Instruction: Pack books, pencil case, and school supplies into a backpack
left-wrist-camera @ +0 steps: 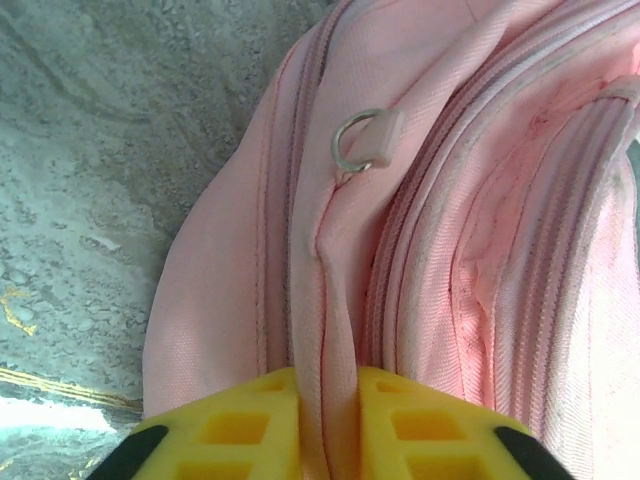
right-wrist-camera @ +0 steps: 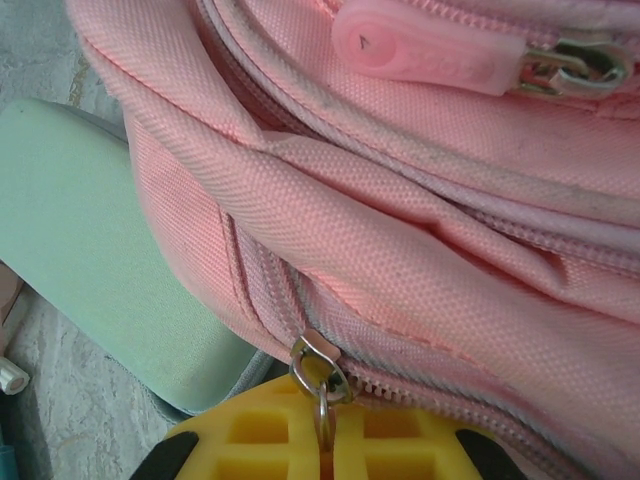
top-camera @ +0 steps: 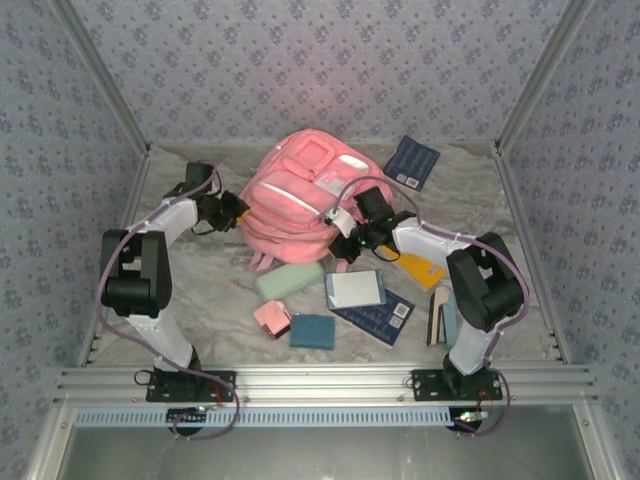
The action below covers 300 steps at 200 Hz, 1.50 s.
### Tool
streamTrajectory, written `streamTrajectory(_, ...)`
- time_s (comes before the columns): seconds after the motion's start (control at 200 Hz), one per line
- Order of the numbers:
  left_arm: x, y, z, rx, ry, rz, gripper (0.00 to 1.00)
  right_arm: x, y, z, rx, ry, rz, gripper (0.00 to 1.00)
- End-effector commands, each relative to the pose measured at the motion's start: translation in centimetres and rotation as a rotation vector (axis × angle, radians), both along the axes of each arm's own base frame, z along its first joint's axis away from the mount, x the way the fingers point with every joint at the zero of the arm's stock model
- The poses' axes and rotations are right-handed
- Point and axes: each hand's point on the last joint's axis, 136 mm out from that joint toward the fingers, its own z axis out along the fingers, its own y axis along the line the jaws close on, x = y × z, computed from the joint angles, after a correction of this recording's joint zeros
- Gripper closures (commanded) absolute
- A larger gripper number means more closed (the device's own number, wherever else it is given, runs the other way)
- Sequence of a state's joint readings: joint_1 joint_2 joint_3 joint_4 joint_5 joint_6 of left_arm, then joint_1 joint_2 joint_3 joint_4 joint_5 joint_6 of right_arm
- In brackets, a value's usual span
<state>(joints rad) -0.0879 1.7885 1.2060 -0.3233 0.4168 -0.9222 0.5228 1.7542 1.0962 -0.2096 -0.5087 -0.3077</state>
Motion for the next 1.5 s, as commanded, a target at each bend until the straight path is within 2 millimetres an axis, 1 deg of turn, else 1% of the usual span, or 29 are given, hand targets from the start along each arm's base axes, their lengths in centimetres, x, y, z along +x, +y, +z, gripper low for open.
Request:
streamTrajectory(0.0,1.8,-0.6,2.1,-0.028,-0.076,-0.004,0.9,0.0,-0.2,1.0,0.017,-0.019,0.002,1.0)
streamTrajectory(0.08,1.6,-0.6,2.6,-0.031,-0.082,-0.005,1.0,-0.1,-0.1,1.0,0.016,-0.02,0.002,1.0)
streamTrajectory(0.16,1.2,-0.6,3.2,-0.041,-0.093,0.011,1.0,0.1,-0.2,1.1,0.012,-0.026,-0.003,1.0)
streamTrajectory(0.355,0.7,-0.1,5.3,-0.067,-0.118,0.088,1.0,-0.8,1.3,1.9,0.02,-0.031,0.041,1.0)
streamTrajectory(0.615,0.5,-1.0,7.8,-0.111,-0.149,0.117,1.0,-1.0,2.7,1.6,0.0,-0.016,0.062,1.0)
streamTrajectory(0.67,0.4,-1.1,8.2,-0.116,-0.153,0.122,1.0,-1.1,3.1,1.6,-0.006,-0.016,0.066,1.0)
streamTrajectory(0.725,0.3,-1.1,8.5,-0.122,-0.158,0.13,1.0,-1.4,3.3,1.0,-0.018,0.001,0.062,1.0)
streamTrajectory(0.735,0.3,-1.1,8.5,-0.125,-0.16,0.13,1.0,-0.9,3.8,1.8,-0.006,-0.015,0.062,1.0)
streamTrajectory(0.754,0.3,-1.2,8.6,-0.129,-0.161,0.132,1.0,-0.7,4.0,2.1,-0.003,-0.019,0.059,1.0)
streamTrajectory(1.014,0.0,-1.9,10.4,-0.169,-0.189,0.148,1.0,0.2,5.9,1.9,-0.017,0.034,0.014,1.0)
streamTrajectory(1.179,-0.2,-1.5,11.2,-0.183,-0.189,0.184,1.0,-0.5,7.1,2.3,-0.009,0.029,0.033,1.0)
streamTrajectory(1.249,-0.4,-1.3,11.3,-0.197,-0.181,0.21,1.0,-0.5,7.1,2.0,-0.033,0.029,0.024,1.0)
streamTrajectory(1.349,-0.4,-1.0,11.6,-0.216,-0.182,0.246,1.0,-1.0,7.0,1.4,-0.056,0.053,0.033,0.97)
streamTrajectory(1.399,-0.4,-0.8,11.8,-0.217,-0.185,0.254,1.0,-1.5,7.0,1.3,-0.045,0.078,0.037,0.96)
streamTrajectory(1.494,-0.4,-0.4,11.7,-0.214,-0.177,0.266,1.0,-1.8,6.7,1.3,-0.016,0.11,0.025,0.95)
